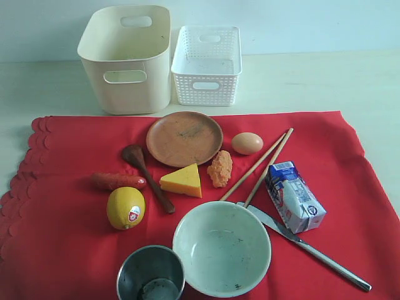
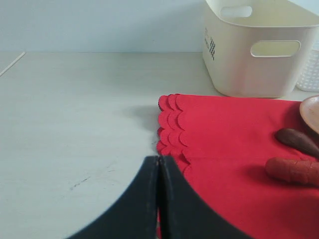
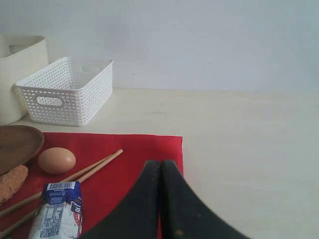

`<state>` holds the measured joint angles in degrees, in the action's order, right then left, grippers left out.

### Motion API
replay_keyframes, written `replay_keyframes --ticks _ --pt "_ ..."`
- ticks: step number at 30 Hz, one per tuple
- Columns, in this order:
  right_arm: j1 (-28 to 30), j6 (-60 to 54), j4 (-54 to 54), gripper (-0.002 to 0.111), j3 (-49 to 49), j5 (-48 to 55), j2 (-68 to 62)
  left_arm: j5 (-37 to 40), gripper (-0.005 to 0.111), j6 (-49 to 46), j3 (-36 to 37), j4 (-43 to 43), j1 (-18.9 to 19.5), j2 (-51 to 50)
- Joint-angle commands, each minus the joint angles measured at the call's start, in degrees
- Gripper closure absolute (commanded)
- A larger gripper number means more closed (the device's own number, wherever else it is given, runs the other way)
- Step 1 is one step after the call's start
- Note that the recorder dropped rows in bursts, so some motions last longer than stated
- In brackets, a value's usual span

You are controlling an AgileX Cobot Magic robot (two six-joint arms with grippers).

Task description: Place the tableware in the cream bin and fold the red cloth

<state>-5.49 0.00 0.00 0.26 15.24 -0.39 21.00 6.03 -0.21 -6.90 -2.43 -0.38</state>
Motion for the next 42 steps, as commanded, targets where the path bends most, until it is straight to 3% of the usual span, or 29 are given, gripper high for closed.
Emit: replay_keyframes --ticks 1,18,28,42 --pt "0.21 0.0 0.0 0.108 -0.26 -0.38 0.39 -0.39 0.107 0.17 0.21 0.0 0.17 0.38" --pt "0.21 0.0 0.0 0.108 0.43 -0.37 -0.48 -0.39 0.107 0.17 0.21 0.0 0.17 0.38" --pt "0.21 0.0 0.0 0.108 5.2 -1.15 -12.68 -0.39 0.107 0.17 0.21 0.0 0.17 0.38" --pt "0.21 0.0 0.0 0.108 8.51 -10.44 -33.56 -0.39 0.107 0.17 0.21 0.0 0.17 0.38"
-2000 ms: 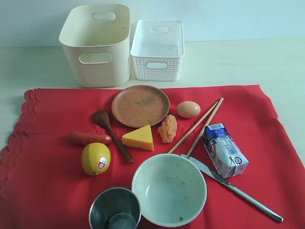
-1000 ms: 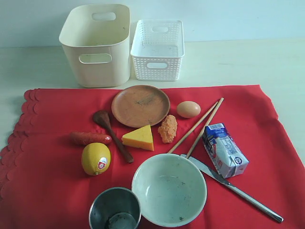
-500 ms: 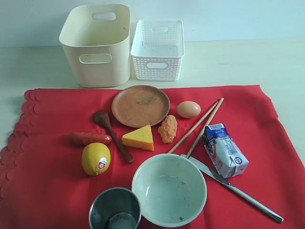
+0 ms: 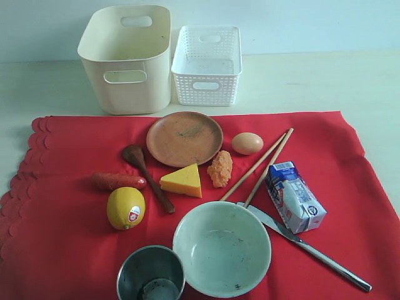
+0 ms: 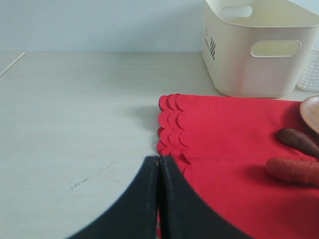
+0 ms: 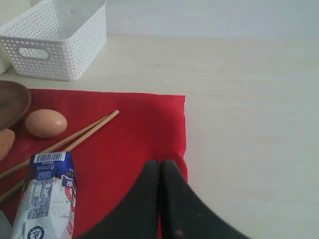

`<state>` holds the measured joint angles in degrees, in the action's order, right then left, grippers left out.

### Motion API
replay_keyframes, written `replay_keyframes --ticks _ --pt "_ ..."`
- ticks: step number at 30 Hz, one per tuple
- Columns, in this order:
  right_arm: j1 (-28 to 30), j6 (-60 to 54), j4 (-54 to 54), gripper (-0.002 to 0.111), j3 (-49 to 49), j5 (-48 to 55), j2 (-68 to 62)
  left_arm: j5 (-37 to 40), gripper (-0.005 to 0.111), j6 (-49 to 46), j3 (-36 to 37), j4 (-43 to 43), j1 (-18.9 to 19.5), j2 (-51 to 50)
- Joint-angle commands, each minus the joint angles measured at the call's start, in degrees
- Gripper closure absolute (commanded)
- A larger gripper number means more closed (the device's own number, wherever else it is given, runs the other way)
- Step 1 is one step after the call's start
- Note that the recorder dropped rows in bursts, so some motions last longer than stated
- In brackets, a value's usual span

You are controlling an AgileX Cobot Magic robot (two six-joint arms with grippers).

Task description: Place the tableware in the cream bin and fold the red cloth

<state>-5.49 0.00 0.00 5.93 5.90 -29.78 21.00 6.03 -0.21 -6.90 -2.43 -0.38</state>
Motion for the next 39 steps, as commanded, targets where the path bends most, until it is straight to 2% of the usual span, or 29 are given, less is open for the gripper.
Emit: replay_keyframes --ticks 1,6,9,24,31,39 --pt "0.21 0.0 0.0 0.108 5.6 -1.09 -6.89 -0.39 0.107 0.17 0.21 0.0 0.17 0.38" --pt "0.21 0.0 0.0 0.108 18.41 -1.56 -16.12 -0.39 0.107 0.17 0.21 0.0 0.17 0.38" --pt "0.21 0.0 0.0 0.108 22.39 -1.73 -17.65 -0.39 0.107 0.17 0.21 0.0 0.17 0.38" --pt "0.21 0.61 0.0 0.108 22.68 -2.01 -17.41 -0.39 0.107 0.17 0.21 0.0 0.17 0.38" --pt "0.21 0.73 6.06 0.108 22.68 3.63 -18.9 -0.39 0.107 0.17 0.21 0.0 0.17 0.38" --pt "0.21 0.0 10.7 0.108 22.68 4.33 -21.81 -0.39 0.107 0.17 0.21 0.0 0.17 0.38"
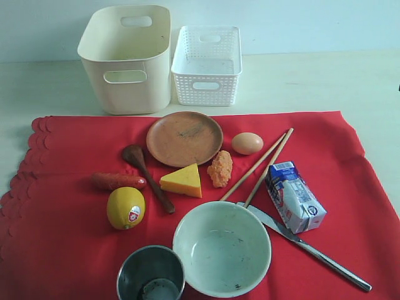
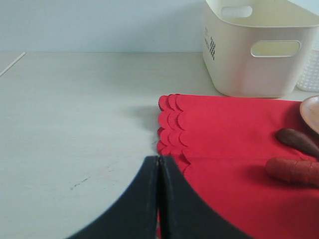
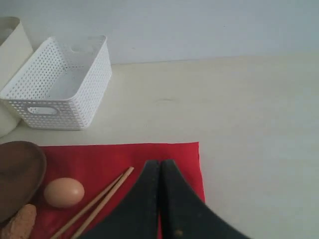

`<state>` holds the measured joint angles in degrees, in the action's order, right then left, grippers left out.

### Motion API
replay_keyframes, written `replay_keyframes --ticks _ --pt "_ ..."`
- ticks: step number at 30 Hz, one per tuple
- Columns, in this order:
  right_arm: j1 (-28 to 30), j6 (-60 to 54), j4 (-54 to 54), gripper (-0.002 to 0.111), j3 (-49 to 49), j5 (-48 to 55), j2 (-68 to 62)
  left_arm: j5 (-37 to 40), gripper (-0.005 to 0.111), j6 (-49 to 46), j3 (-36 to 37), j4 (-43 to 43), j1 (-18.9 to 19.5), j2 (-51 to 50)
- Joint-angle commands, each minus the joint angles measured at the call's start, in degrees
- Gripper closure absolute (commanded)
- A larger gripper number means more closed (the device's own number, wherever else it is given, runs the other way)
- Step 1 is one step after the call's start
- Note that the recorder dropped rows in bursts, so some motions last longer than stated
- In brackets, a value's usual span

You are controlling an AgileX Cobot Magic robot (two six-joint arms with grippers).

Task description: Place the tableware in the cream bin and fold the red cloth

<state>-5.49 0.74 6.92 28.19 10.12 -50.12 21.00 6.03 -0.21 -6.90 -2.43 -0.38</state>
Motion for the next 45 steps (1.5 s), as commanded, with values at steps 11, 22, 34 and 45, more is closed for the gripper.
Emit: replay_keyframes --ticks 11,22,34,45 --pt "0.21 -1.81 5.06 0.108 1.7 1.15 -7.96 -0.39 0.107 0.17 0.21 0.0 0.17 0.38" --pt "0.21 -19.24 18.53 0.108 10.3 9.87 -18.6 -0.39 0.107 0.17 0.21 0.0 0.17 0.38" --pt "0.21 -52.64 47.06 0.108 19.05 20.6 -32.62 -0.39 0.107 0.17 0.21 0.0 0.17 0.38" --pt "-4.64 -75.26 52.6 0.09 26.63 26.05 -45.05 -0.39 0.107 0.17 0.21 0.0 0.17 0.38"
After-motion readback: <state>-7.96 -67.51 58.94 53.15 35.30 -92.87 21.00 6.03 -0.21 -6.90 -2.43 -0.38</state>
